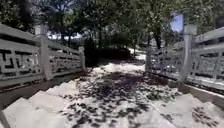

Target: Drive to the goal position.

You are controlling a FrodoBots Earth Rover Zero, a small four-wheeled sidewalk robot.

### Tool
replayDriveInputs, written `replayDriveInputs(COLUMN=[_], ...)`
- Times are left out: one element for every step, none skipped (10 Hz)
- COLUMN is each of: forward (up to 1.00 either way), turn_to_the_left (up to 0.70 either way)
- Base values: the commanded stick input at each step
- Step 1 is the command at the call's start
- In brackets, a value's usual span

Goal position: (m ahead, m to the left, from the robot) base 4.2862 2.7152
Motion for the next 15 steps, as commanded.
replayDriveInputs(forward=[0.45,0.45,0.45,0.45,0.45,0.45,0.45,0.45,0.45,0.45,0.45,0.45,0.45,0.45,0.45], turn_to_the_left=[0.0,0.0,0.0,0.0,0.0,0.0,0.0,0.0,0.0,0.0,0.0,0.0,0.0,0.0,0.0])
